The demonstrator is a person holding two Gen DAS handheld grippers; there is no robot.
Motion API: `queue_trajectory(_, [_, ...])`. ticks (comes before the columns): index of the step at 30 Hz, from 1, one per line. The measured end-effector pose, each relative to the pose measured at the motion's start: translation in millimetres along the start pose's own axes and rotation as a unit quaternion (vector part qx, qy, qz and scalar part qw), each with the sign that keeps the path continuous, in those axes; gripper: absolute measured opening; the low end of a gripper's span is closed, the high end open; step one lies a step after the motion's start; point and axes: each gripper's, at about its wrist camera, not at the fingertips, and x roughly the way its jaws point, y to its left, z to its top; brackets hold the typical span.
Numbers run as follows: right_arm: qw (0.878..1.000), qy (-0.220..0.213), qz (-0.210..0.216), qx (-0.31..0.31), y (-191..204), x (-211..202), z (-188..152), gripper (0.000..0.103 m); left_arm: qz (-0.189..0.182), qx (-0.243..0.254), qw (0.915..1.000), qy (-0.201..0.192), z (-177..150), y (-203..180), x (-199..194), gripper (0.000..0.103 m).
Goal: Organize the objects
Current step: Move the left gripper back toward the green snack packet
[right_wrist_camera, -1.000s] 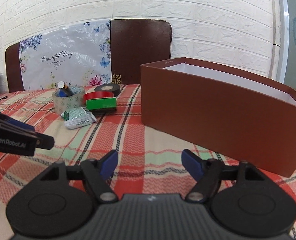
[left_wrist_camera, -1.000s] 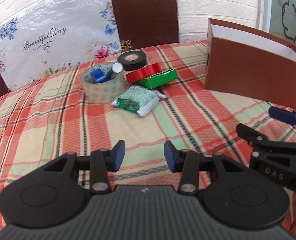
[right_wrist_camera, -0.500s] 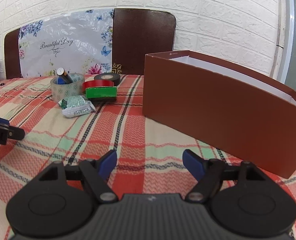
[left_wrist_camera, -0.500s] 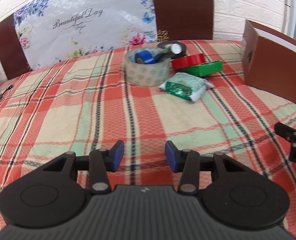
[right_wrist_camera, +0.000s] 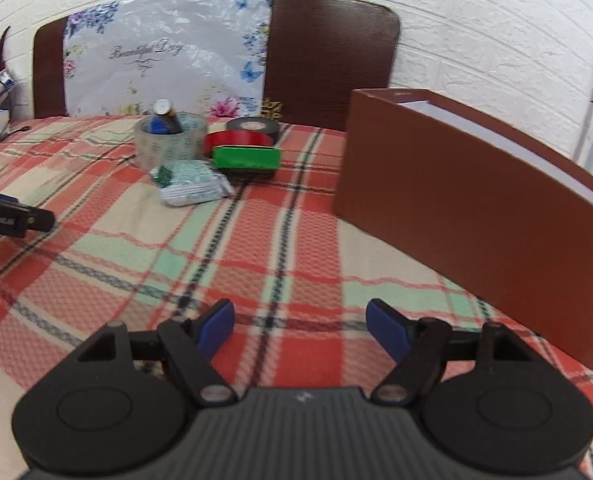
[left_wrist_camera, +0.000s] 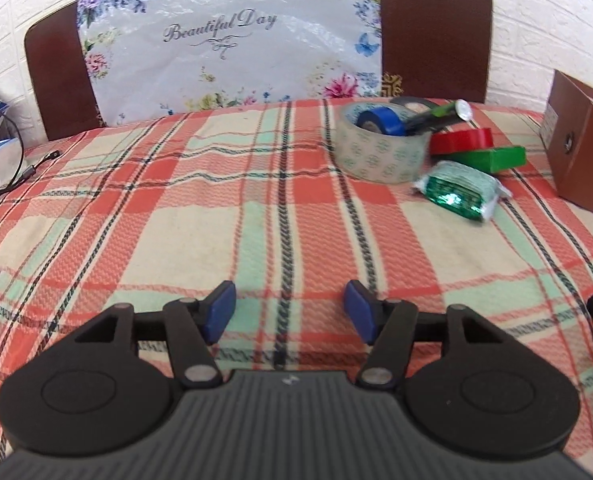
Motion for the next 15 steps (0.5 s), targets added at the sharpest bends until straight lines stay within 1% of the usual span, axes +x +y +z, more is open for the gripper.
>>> queue_trajectory(2, [1.0,0.002,0.016,-0.004,7,6,8,0.076,-0.004,-0.009,0.9998,-0.019,-4,8,4,0.071])
queue_trajectory(5, [0.999,0.002,0.043,-0.016,22,20,23,0.076,-0.027,-0.036,0.9985,-0.03,-6,18,5,0.072])
queue_trajectory(8, [0.998,-0.004,0.056,-0.039,39,38,38,0.076,-0.027,-0.03,0.9986,-0.035,-8,14,6,0.074])
queue_trajectory(12, [0.997,-0.011,0.069,-0.04,54,63,59,0.077,-0.028,-0.028,0.9985,-0.037,-9,14,6,0.076])
queue_trajectory(15, [0.997,-0.009,0.071,-0.033,59,82,71,0.087,-0.029,-0.028,0.9985,-0.038,-9,14,7,0.077])
